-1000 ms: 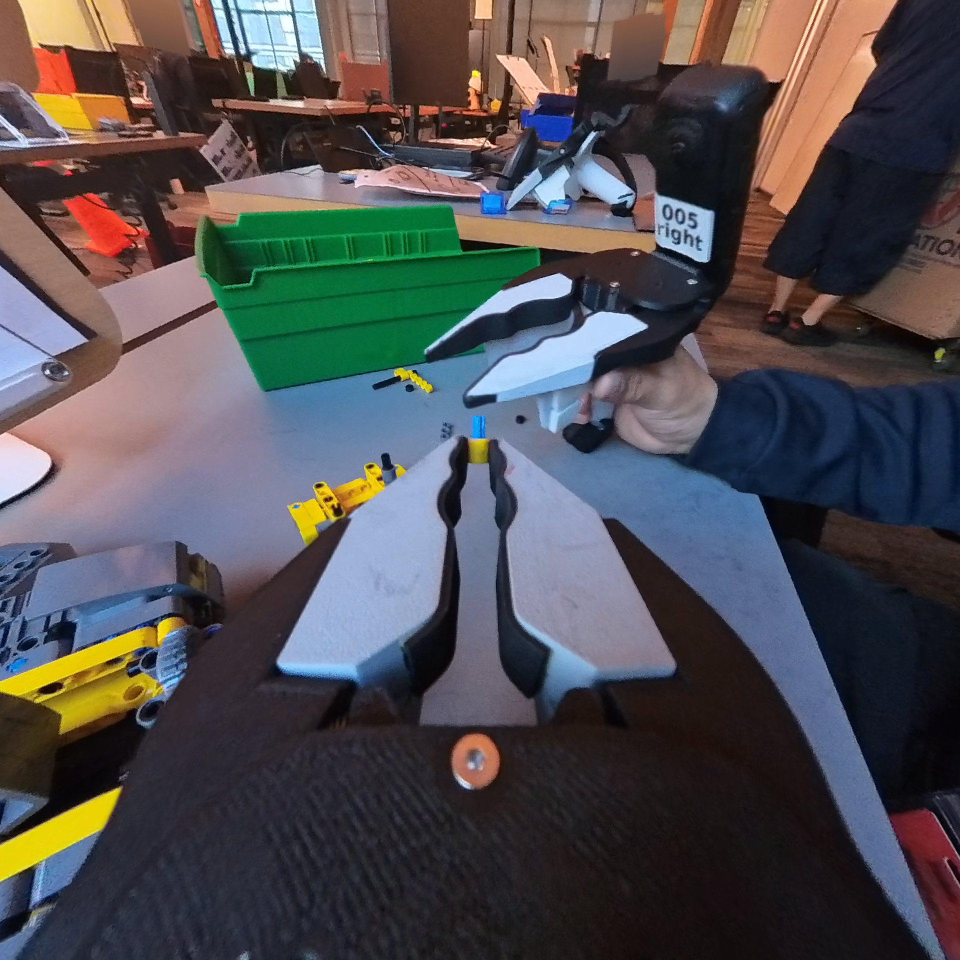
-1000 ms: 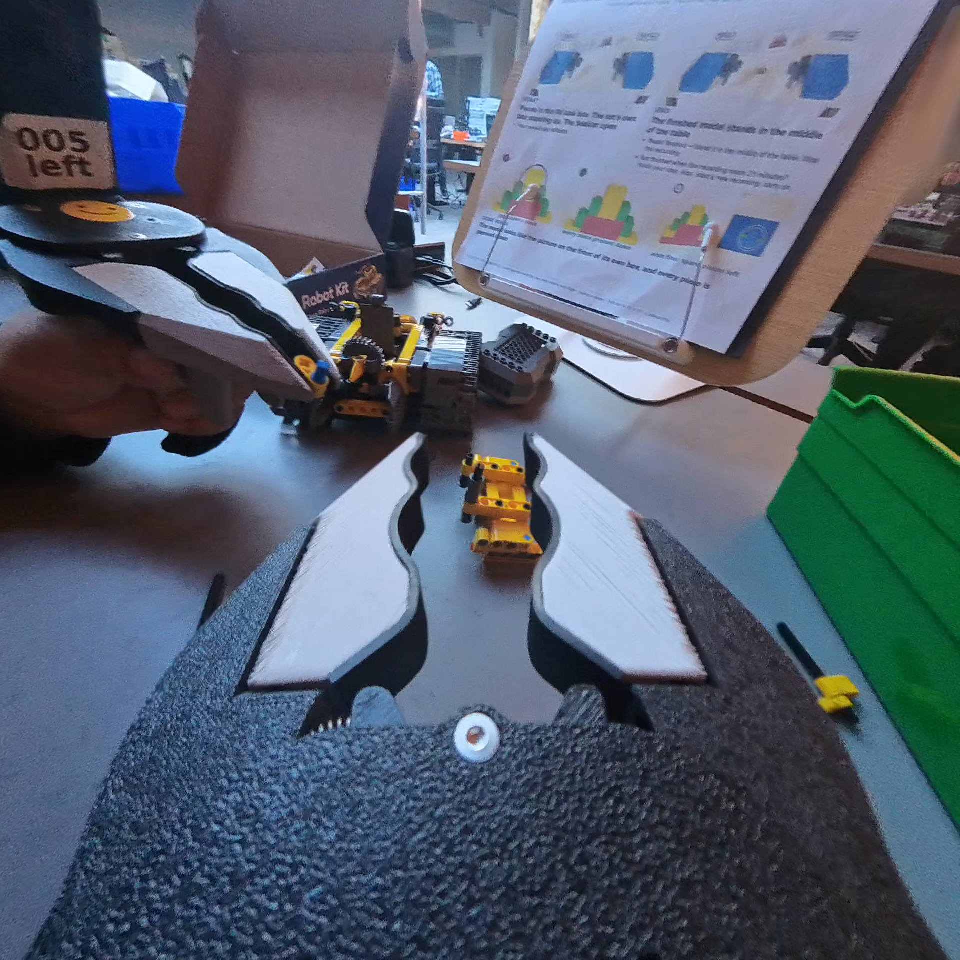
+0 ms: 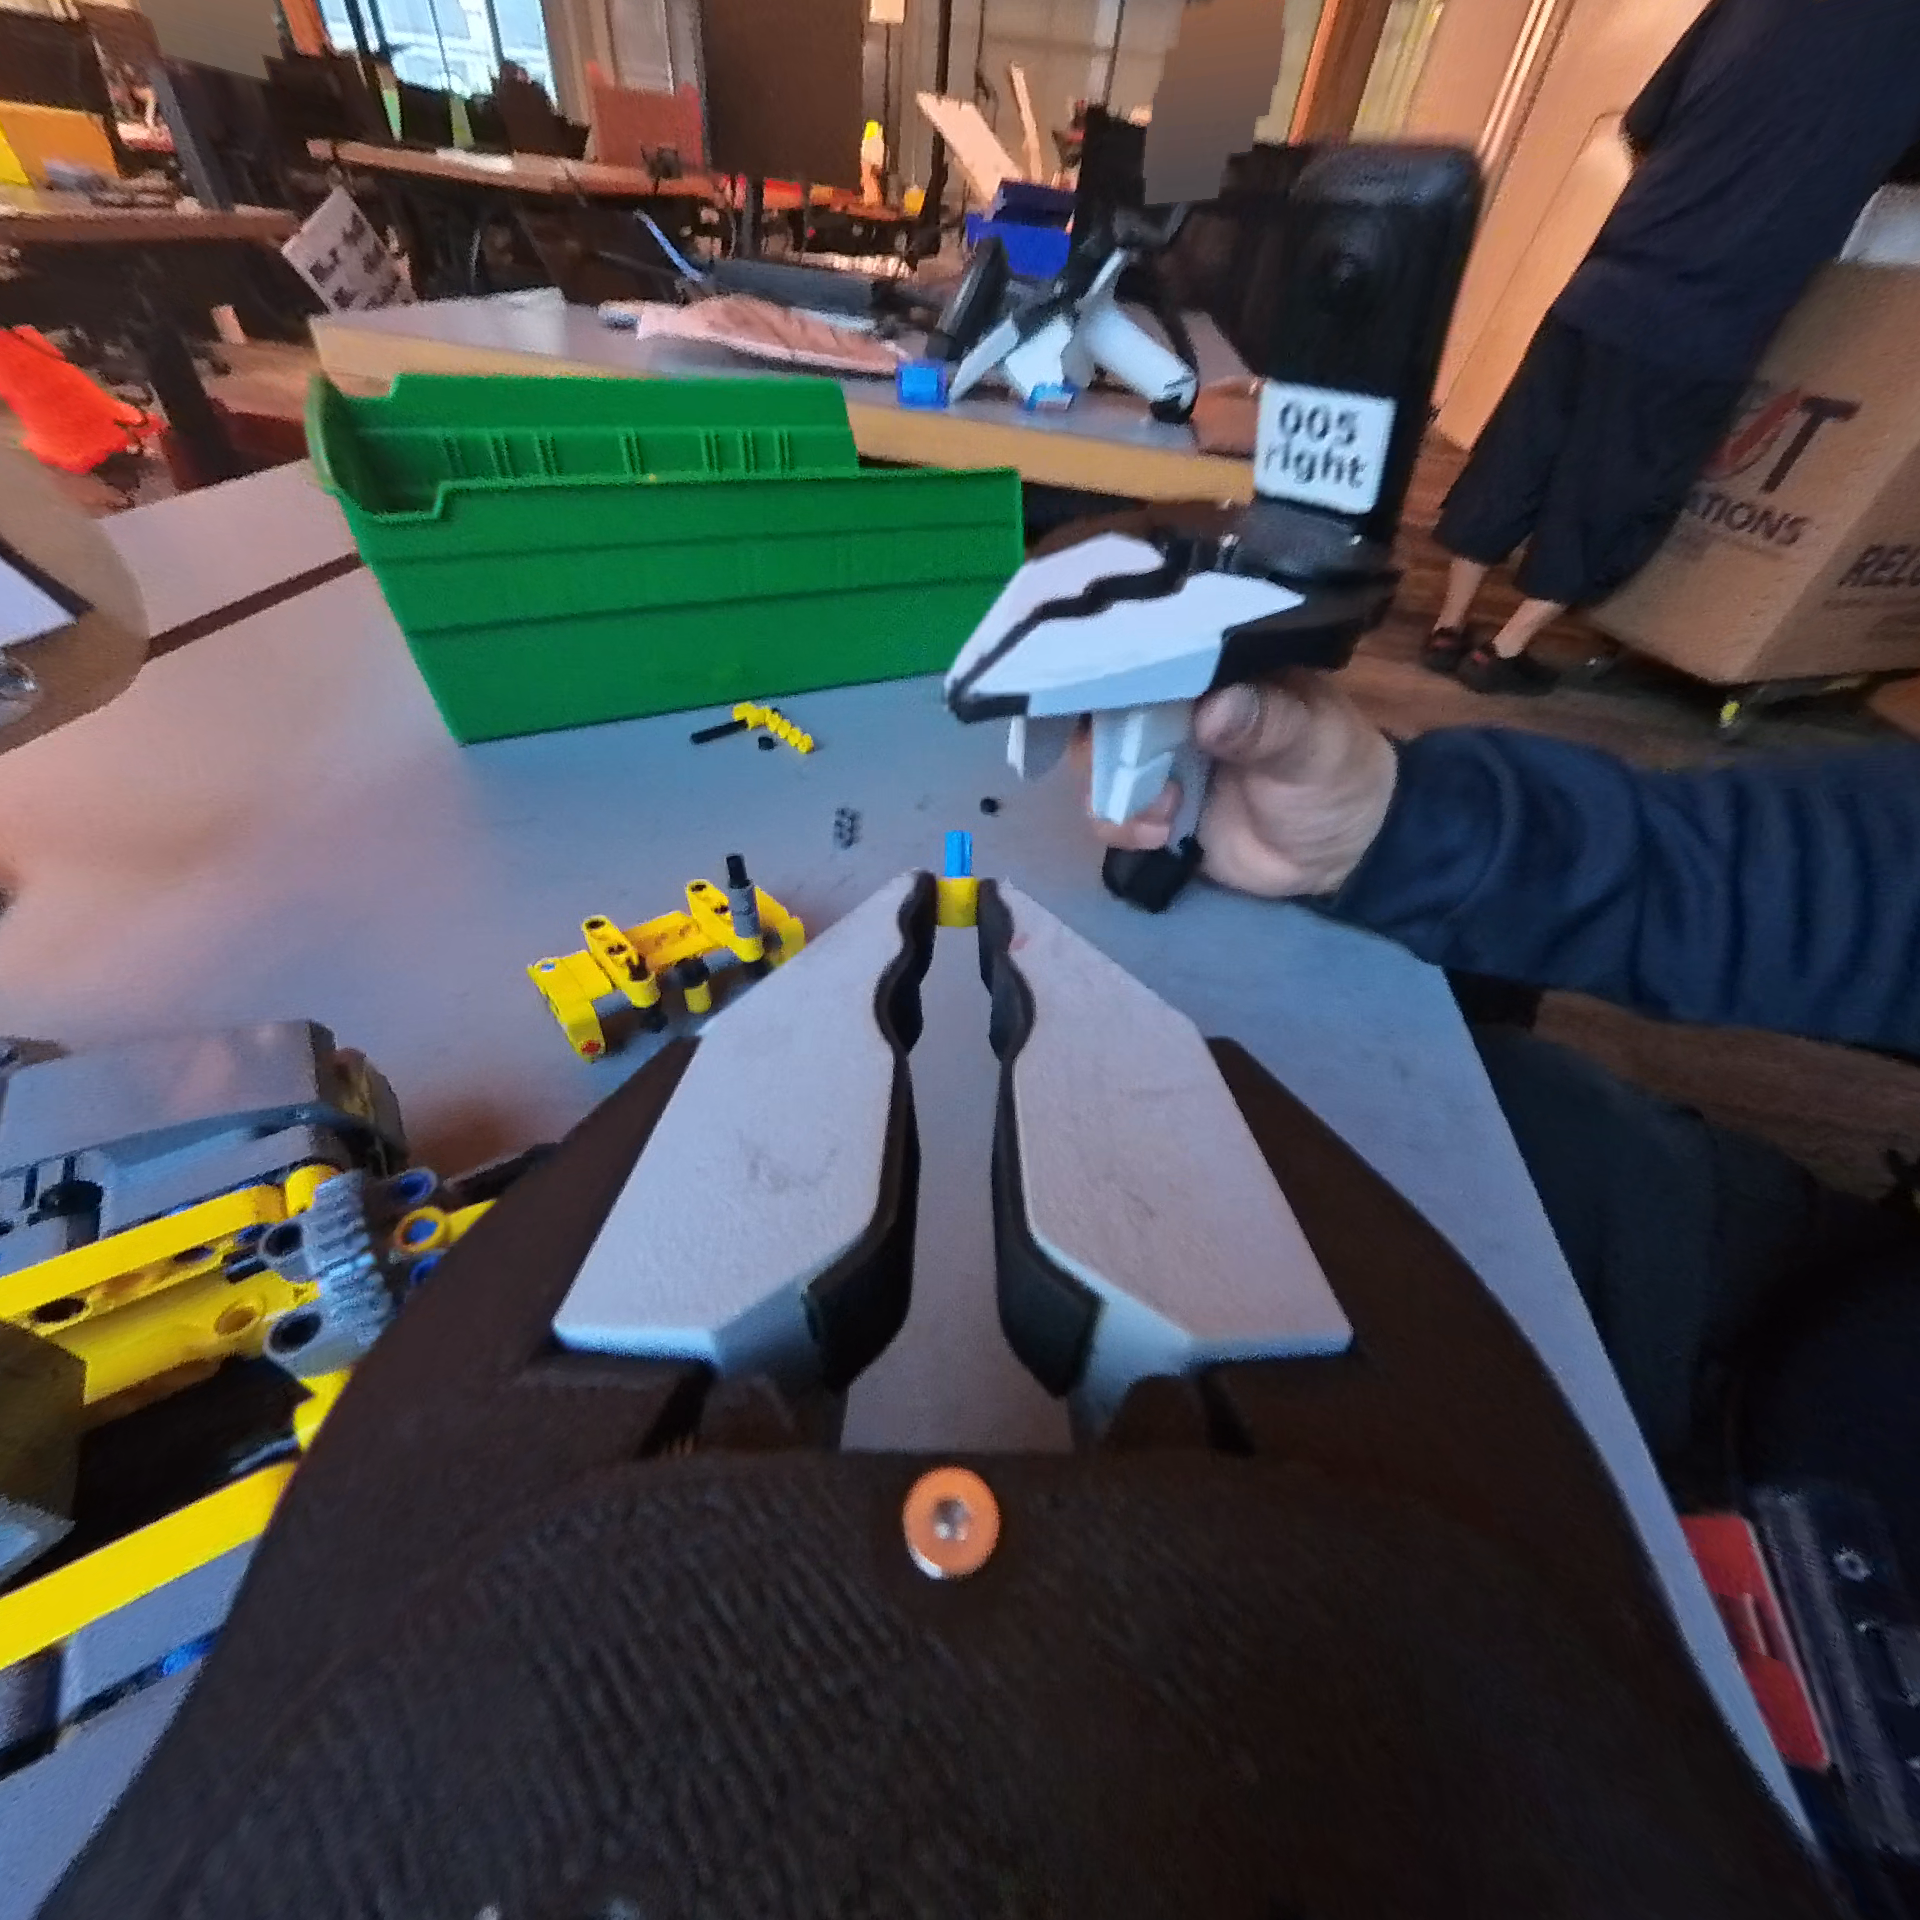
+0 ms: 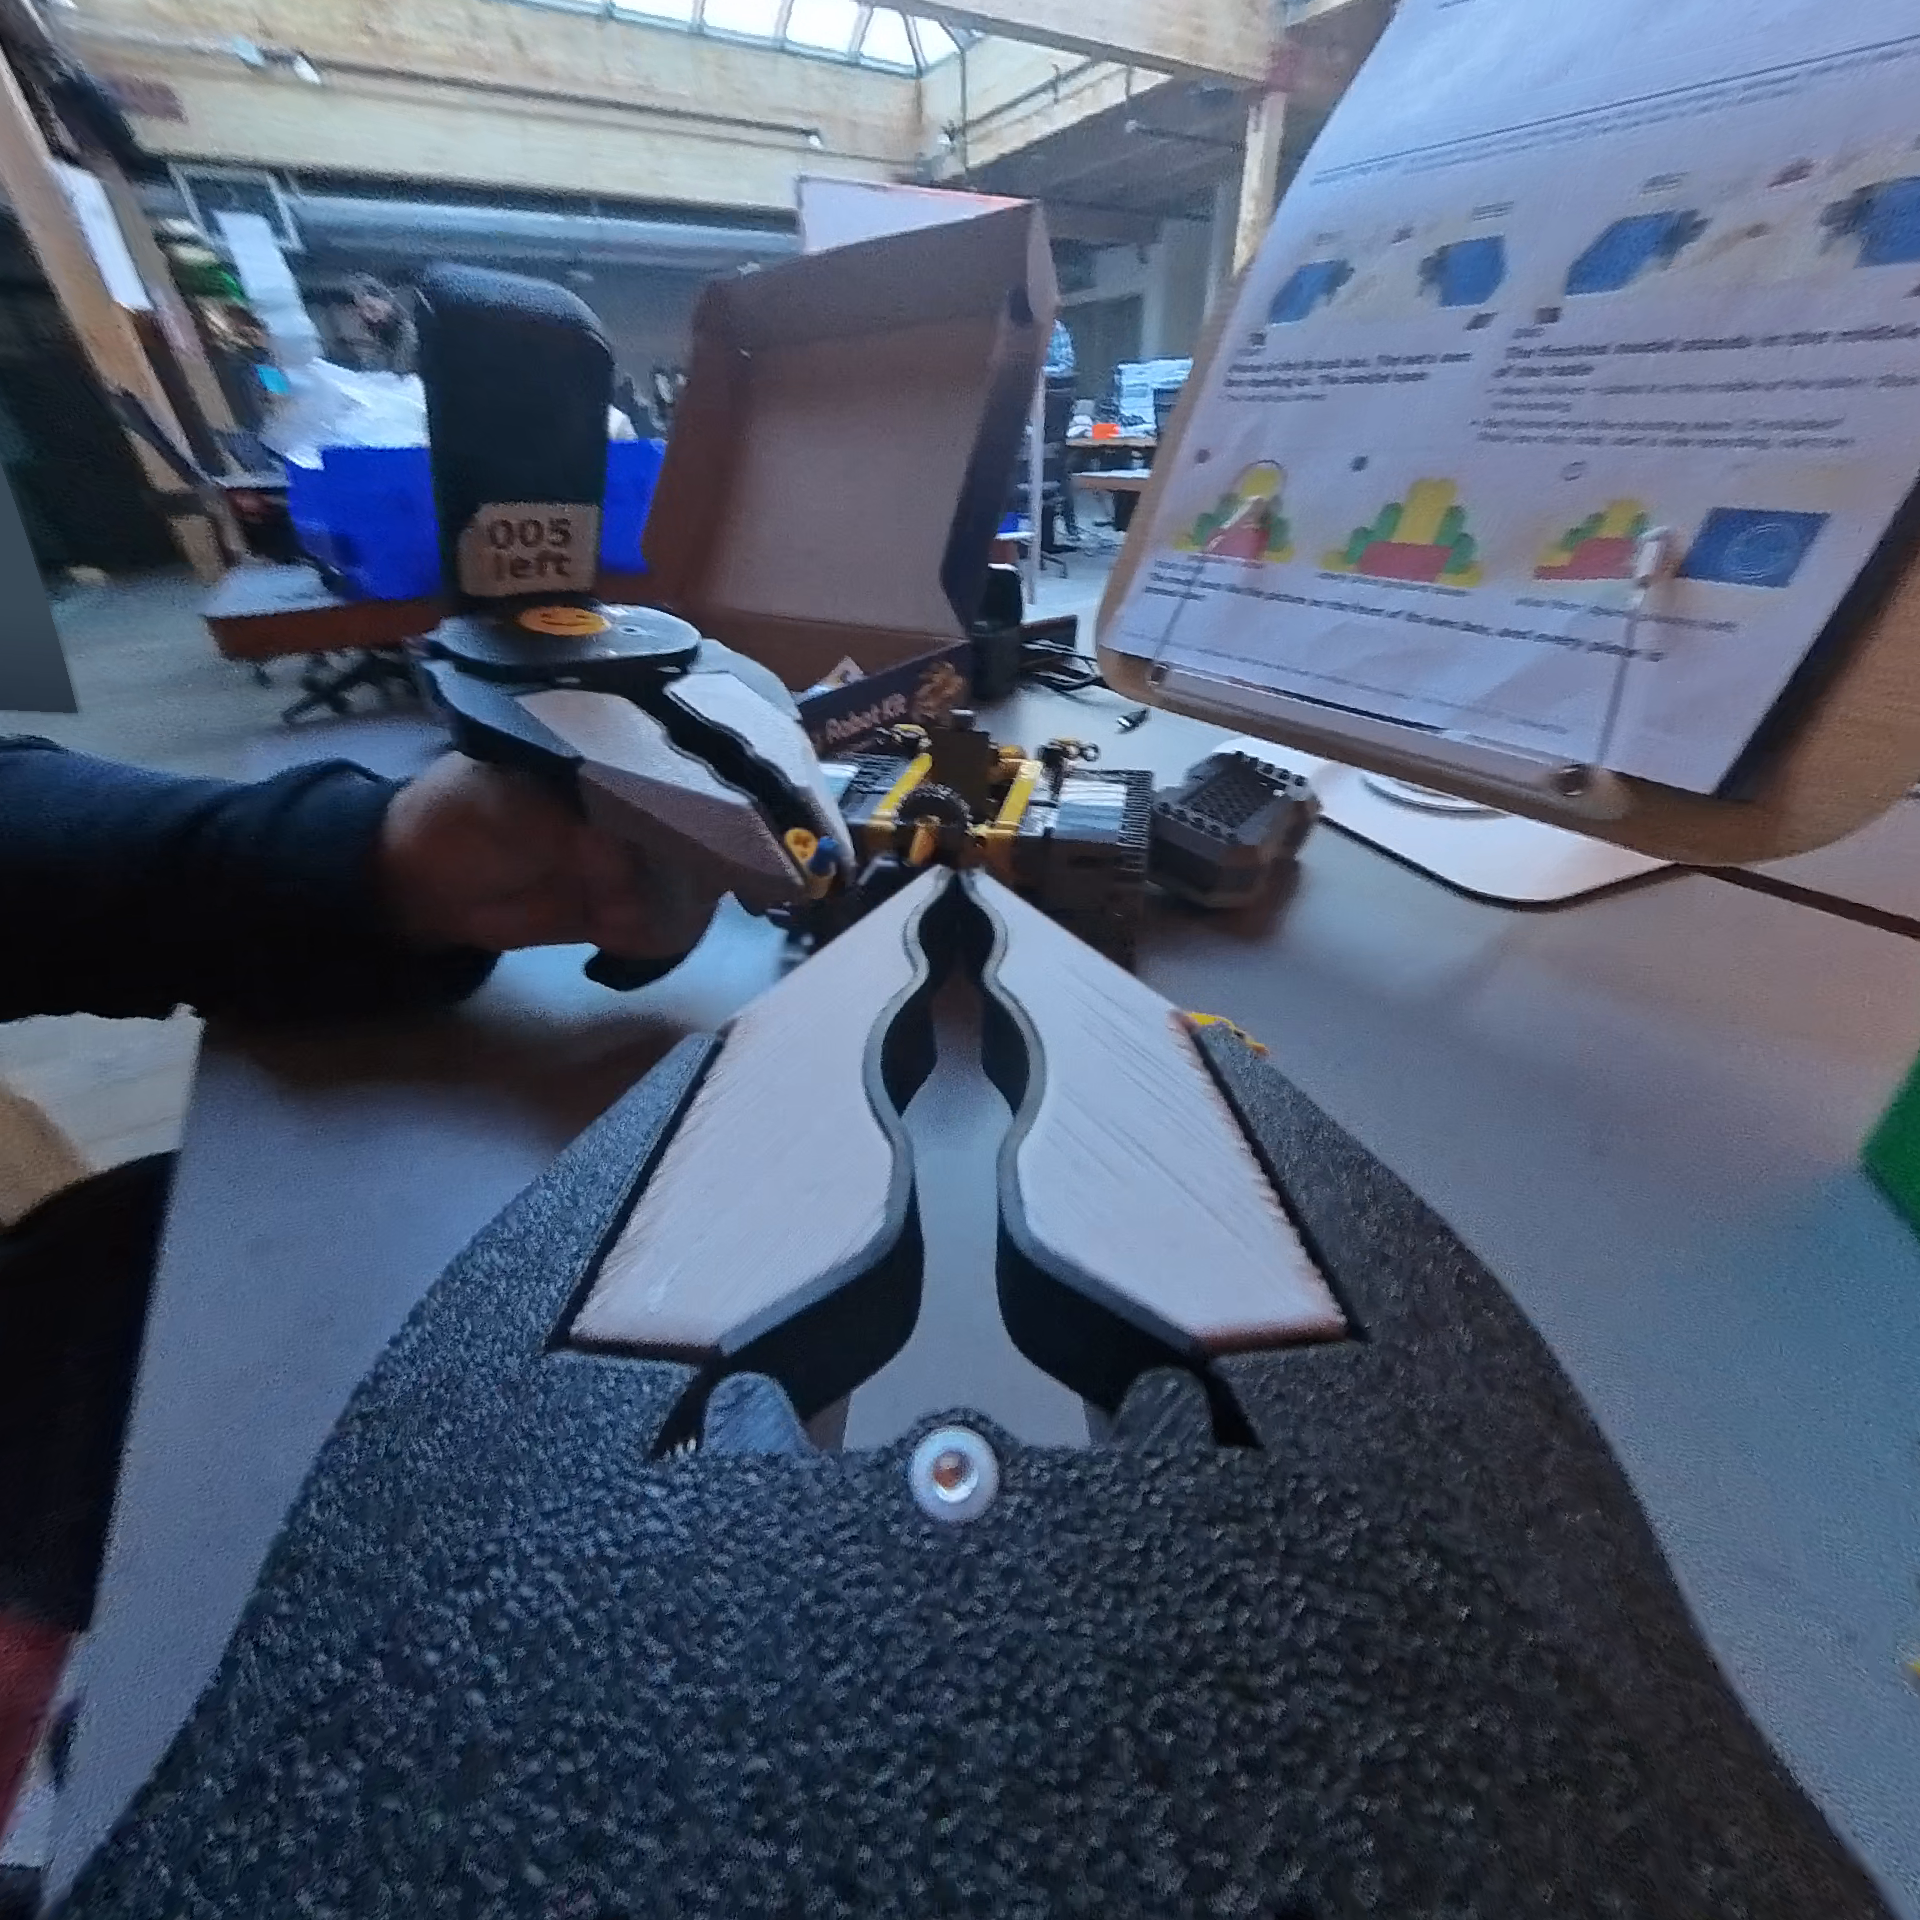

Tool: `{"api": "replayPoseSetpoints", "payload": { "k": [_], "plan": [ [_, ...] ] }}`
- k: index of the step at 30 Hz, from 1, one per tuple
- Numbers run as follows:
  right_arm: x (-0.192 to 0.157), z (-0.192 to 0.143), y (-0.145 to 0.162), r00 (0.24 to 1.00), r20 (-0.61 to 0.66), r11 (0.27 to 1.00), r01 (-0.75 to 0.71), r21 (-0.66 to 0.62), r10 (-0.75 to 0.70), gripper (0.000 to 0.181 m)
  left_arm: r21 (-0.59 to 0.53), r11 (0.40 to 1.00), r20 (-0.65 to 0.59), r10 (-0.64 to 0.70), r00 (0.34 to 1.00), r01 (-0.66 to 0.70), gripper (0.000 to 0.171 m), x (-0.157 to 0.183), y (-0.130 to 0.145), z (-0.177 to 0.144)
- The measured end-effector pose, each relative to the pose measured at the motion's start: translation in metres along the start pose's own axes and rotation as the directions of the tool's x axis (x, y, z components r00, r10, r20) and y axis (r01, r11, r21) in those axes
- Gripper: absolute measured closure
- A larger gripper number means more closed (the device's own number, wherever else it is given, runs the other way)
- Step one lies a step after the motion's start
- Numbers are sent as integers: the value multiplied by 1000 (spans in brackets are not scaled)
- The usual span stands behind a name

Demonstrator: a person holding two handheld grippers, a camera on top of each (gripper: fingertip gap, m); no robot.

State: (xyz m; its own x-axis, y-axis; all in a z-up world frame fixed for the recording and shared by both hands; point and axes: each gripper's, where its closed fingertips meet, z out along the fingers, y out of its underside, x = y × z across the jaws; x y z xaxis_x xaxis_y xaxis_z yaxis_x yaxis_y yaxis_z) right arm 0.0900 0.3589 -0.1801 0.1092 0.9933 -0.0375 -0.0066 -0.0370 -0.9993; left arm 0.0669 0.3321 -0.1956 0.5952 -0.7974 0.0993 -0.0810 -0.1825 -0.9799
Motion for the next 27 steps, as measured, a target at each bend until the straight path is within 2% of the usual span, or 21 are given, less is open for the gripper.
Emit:
{"api": "replayPoseSetpoints", "payload": {
  "k": [3, 7, 10, 14, 16, 22, 27],
  "plan": [
    [-14, 5, -4, 994, 93, 997, -67, 28, 65, 181, 33, 999, -6, -3, 1000, 3, 166, 1, -7, -3],
    [-34, 16, -5, 971, 208, 992, -122, 22, 115, 181, 16, 998, 5, 54, 999, -54, 166, 6, -7, -1],
    [-39, 24, -7, 965, 223, 988, -150, 28, 140, 176, 13, 992, 37, 124, 992, -124, 166, 7, -8, 0],
    [-34, 26, -9, 960, 207, 979, -198, 37, 187, 167, 68, 984, 53, 159, 986, -162, 166, 10, -18, -4],
    [-39, 25, -11, 964, 220, 985, -166, 49, 151, 180, 75, 982, 67, 166, 984, -171, 166, 10, -20, -3],
    [-41, 28, -17, 955, 240, 978, -195, 74, 172, 177, 98, 983, 71, 148, 986, -155, 166, 11, -21, 1],
    [-37, 33, -11, 964, 200, 981, -186, 48, 173, 180, 77, 991, 90, 104, 990, -111, 166, 8, -15, 5]
  ]
}}
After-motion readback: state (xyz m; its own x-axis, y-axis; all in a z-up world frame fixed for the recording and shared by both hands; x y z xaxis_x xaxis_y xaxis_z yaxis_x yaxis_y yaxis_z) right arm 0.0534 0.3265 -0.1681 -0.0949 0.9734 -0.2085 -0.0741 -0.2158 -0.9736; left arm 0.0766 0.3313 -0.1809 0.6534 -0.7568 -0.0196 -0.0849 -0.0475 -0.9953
